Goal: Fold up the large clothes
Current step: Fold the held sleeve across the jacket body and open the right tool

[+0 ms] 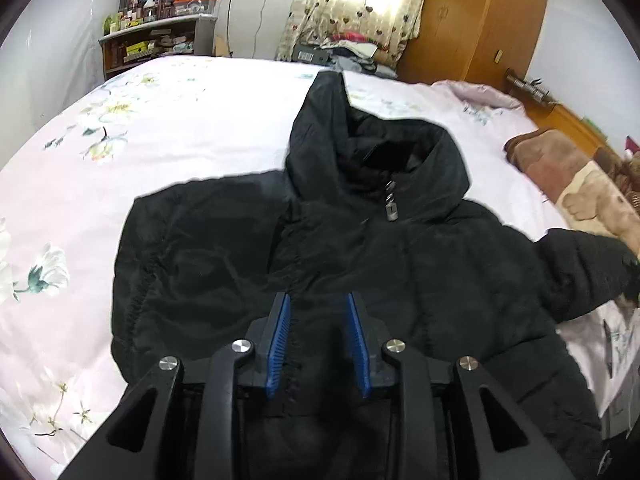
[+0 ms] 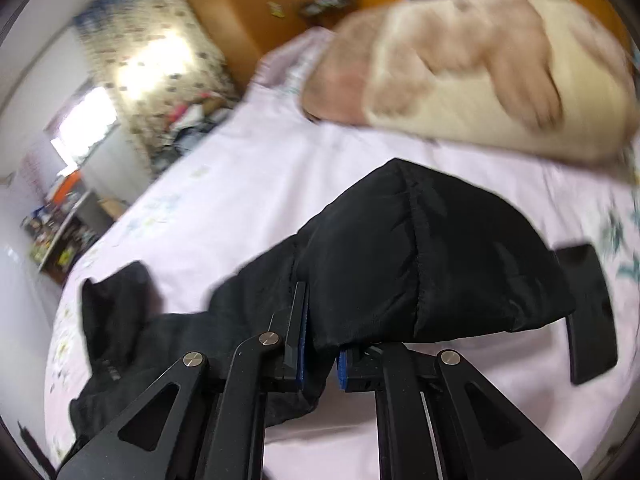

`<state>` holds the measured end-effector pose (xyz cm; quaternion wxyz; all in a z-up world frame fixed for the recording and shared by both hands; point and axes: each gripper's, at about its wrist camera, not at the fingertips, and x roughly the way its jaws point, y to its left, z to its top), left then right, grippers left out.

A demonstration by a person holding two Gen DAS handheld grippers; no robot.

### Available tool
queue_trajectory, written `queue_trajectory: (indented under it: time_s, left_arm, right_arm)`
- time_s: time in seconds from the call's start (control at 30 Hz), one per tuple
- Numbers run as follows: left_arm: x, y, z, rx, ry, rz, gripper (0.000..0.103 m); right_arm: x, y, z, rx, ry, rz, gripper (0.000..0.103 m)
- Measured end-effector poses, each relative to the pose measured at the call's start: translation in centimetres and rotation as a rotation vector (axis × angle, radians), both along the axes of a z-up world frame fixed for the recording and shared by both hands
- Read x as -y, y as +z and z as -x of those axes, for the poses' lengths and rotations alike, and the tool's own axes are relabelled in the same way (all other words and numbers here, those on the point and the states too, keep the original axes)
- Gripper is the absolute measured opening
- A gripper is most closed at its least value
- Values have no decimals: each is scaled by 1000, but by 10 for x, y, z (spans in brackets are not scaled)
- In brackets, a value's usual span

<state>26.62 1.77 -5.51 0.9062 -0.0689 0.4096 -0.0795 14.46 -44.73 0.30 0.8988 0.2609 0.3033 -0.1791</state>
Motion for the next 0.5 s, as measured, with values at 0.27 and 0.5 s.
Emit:
queue_trajectory:
  time_s: [0.27,0.5]
  left_arm:
    - [-13,37,18,77,-1,2,32]
    - [-41,40,33,74,45,14,33]
  right_arm:
    - [-105,67,-23,89,246,71,11]
    - [-207,42,-64,9,461,107,11]
